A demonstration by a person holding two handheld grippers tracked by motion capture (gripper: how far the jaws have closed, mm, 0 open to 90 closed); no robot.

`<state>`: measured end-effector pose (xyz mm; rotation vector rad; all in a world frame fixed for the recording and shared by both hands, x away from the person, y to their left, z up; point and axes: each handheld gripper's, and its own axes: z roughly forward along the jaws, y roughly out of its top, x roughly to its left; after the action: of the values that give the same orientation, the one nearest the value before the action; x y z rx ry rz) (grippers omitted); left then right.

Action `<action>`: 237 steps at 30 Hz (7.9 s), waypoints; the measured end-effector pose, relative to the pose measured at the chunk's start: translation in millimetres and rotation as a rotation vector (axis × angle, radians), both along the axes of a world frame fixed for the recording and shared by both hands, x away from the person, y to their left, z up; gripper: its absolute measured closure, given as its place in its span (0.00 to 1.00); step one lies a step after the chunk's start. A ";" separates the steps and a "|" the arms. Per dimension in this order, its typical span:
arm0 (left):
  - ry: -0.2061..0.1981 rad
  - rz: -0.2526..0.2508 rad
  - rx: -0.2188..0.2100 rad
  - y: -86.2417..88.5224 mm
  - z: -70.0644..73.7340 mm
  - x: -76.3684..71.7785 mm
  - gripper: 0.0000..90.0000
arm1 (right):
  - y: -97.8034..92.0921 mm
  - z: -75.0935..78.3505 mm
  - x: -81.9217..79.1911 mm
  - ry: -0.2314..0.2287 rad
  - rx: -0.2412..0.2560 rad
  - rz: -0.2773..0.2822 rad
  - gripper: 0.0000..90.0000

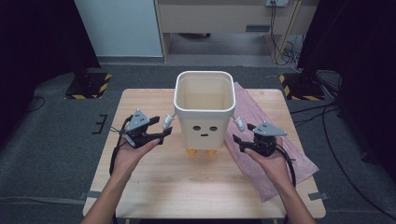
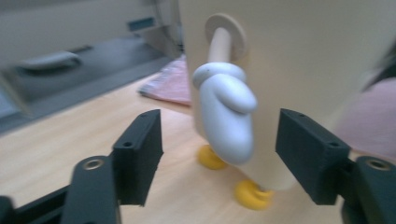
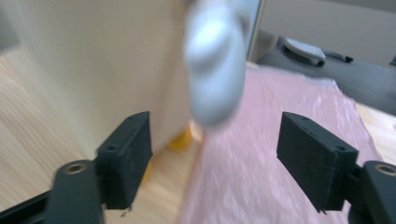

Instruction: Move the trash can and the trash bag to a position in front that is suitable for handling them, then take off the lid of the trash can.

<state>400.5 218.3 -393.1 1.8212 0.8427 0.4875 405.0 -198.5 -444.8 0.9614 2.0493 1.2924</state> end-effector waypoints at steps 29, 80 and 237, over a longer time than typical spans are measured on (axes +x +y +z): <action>0.005 0.015 0.095 11.1 86.0 113.7 0.16 | 4.4 -43.5 12.1 0.077 -0.002 -0.060 0.19; -0.020 -0.041 0.119 -71.4 111.2 126.1 0.84 | -6.5 -42.8 -8.5 0.069 0.035 -0.063 0.28; 0.030 0.200 0.110 116.8 -20.6 48.3 0.14 | -12.0 94.3 136.5 0.354 -0.075 -0.037 1.00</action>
<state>448.8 335.1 -413.8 1.8567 1.0428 0.6462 541.4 -210.5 -350.5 1.2598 2.3109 1.0775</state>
